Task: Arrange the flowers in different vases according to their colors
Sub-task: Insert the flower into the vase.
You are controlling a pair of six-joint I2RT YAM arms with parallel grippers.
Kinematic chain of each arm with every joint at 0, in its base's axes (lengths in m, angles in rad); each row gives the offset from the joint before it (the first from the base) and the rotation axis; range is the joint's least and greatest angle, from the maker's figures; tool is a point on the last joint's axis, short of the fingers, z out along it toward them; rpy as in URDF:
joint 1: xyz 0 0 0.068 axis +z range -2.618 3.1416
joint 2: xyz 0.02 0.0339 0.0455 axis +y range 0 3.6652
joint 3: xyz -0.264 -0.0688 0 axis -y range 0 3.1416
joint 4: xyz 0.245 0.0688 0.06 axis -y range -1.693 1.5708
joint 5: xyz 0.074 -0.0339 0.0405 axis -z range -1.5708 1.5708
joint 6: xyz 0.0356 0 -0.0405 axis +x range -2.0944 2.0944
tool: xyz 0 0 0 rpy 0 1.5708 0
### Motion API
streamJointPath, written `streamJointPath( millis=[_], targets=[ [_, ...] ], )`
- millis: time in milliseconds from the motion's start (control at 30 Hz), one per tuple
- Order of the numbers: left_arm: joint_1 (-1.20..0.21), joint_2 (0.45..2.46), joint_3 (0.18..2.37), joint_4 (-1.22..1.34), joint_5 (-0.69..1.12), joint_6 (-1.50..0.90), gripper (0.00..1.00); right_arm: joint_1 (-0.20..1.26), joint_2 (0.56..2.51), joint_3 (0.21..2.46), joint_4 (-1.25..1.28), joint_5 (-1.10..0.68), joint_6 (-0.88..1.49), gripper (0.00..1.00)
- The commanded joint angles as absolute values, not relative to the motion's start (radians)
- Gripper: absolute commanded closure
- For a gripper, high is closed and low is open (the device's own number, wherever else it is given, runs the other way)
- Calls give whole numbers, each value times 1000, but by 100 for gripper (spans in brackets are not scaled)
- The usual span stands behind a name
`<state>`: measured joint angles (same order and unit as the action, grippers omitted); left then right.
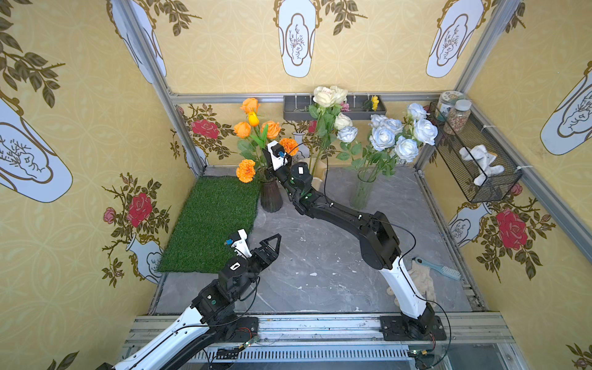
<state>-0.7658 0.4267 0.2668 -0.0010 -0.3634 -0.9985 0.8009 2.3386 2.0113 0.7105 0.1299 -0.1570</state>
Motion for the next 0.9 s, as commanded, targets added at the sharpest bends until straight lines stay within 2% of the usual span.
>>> streamJointPath(
  millis=[0, 33, 100, 167, 200, 567, 700, 867],
  targets=[
    [-765, 425, 262, 20, -365, -983, 0, 805, 2346, 1976, 798, 158, -162, 100],
    [-765, 426, 262, 20, -365, -983, 0, 804, 2348, 1967, 801, 165, -166, 100],
    [-765, 423, 262, 21, -367, -982, 0, 807, 2344, 1952, 805, 176, -175, 70],
    [-765, 421, 260, 22, -371, -979, 0, 815, 2329, 1942, 804, 184, -195, 55],
    [-765, 420, 261, 21, -370, -979, 0, 820, 2320, 1939, 801, 188, -203, 51],
    [-765, 363, 237, 8, -365, -992, 0, 894, 2096, 1765, 791, 313, -287, 46],
    [-765, 357, 231, 10, -363, -1006, 0, 933, 1903, 1597, 745, 409, -278, 43],
    [-765, 380, 234, 21, -348, -1012, 0, 988, 1563, 1328, 525, 576, -194, 40]
  ],
)
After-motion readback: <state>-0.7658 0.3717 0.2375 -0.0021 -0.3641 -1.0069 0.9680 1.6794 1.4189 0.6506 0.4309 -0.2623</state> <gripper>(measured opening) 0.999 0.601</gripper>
